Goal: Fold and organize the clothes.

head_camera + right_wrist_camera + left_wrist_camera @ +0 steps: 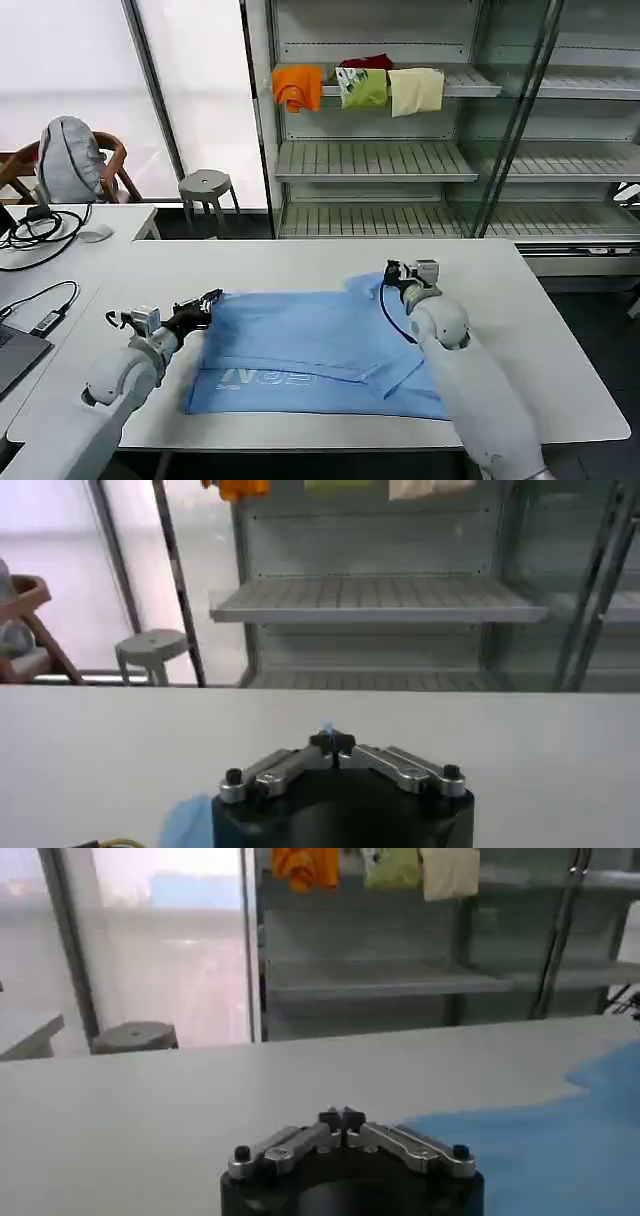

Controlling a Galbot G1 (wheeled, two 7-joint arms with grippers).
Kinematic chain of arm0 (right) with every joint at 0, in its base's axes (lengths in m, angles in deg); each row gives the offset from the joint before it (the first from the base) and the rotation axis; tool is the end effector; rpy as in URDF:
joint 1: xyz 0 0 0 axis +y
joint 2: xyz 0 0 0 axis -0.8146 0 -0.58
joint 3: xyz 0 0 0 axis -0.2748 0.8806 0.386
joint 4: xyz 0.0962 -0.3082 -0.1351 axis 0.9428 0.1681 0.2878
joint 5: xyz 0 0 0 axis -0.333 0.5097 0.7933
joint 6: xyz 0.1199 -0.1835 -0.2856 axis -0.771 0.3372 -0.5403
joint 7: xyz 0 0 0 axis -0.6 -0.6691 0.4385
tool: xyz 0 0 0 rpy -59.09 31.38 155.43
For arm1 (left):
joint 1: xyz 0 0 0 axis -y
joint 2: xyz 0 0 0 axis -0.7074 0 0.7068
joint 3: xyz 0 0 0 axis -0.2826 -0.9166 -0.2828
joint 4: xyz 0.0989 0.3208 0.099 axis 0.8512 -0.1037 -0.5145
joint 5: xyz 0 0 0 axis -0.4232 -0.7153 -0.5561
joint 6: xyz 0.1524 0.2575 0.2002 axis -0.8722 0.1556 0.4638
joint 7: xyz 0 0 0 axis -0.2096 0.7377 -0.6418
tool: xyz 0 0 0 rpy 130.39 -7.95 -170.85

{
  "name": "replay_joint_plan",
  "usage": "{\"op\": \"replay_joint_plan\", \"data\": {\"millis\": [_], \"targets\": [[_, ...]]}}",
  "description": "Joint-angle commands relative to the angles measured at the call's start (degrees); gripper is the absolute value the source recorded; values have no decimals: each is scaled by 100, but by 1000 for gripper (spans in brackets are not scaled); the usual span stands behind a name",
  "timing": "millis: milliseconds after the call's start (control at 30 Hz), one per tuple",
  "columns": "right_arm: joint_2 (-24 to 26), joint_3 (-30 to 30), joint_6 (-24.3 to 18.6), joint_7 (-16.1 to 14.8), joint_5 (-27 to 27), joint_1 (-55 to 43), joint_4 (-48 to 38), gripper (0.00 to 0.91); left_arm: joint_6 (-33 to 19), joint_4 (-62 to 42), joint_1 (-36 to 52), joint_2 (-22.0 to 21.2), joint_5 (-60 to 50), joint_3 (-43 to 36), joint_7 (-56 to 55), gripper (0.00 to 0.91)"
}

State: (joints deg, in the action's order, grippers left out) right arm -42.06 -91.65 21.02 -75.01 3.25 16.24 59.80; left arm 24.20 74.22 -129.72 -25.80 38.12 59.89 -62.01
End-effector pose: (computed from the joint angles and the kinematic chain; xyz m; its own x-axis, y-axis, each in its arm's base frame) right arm 0.4387 -0.0026 -0.2259 -0.9292 -0.1404 0.3420 -0.1396 0.9898 0.0272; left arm 0.3724 0.1351 -0.2673 -0.8999 0.2727 0.3404 0.2759 0.9604 -0.0400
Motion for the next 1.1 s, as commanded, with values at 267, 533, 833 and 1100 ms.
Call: {"op": "replay_joint_plan", "data": {"millis": [267,533,833,1100], "targets": [[534,-489,19,-24,-90,1569,1731,0,-194,1049,-1566,4,-86,1003,144,10],[668,-843,18,-61,-67,2235,2213,0,-225,1234,-1834,-55,-189,1114,168,10],[664,-906,18,-74,87,2566,2506,0,-232,1363,-2106,-90,-305,1168,206,10],[684,-1050,19,-136,297,2640,2415,0,-239,1397,-2209,-143,-390,1151,238,20]]}}
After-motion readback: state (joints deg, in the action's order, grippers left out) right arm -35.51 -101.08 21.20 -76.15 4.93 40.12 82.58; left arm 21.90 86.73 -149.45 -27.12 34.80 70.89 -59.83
